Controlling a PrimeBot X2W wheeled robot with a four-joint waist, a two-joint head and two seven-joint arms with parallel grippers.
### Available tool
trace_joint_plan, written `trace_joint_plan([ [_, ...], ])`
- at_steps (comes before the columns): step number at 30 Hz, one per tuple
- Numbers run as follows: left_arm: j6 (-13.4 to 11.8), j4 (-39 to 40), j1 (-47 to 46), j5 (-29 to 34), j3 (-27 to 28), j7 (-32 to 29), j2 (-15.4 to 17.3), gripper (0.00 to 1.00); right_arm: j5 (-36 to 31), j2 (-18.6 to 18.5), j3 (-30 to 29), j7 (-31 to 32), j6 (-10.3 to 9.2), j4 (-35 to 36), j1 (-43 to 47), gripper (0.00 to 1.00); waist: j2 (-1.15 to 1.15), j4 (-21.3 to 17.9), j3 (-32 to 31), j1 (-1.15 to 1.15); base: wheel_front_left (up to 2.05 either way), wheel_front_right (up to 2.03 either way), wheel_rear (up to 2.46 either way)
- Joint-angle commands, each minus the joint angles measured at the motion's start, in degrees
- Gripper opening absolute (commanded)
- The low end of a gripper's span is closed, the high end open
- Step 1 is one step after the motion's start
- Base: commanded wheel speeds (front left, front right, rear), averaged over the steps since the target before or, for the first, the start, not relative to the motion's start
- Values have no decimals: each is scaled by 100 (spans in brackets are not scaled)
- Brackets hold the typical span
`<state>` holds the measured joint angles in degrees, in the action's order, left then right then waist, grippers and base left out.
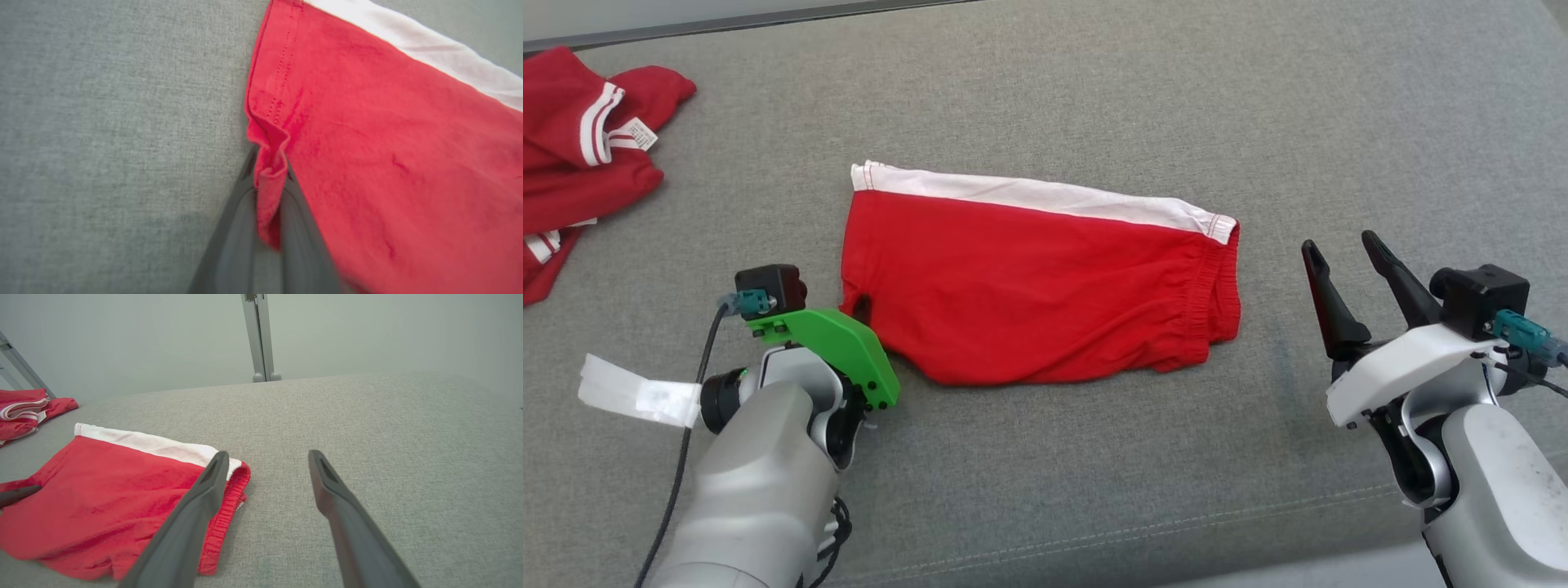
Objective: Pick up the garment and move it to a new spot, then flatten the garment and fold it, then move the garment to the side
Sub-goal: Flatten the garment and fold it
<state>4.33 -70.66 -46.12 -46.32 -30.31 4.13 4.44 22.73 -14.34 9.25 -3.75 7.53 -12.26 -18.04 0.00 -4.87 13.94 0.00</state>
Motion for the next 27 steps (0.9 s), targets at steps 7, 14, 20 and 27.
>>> trace_joint_plan([
  [7,-15,400,764,75,-186,636,-113,0,-254,201,-432,455,-8,206,473,100,0,462,-347,0,0,0,0],
  [14,-327,1053,1357,79,-289,931,-134,0,-300,186,-493,843,-8,58,519,100,0,700,-490,0,0,0,0],
  [20,-634,1764,1946,-33,-284,980,-142,2,-208,255,-452,1179,-8,-159,490,100,0,825,-552,0,0,0,0],
  [27,-974,2655,2259,236,-290,1066,111,100,-85,323,-341,1590,-8,-450,217,100,0,958,-627,0,0,0,0],
])
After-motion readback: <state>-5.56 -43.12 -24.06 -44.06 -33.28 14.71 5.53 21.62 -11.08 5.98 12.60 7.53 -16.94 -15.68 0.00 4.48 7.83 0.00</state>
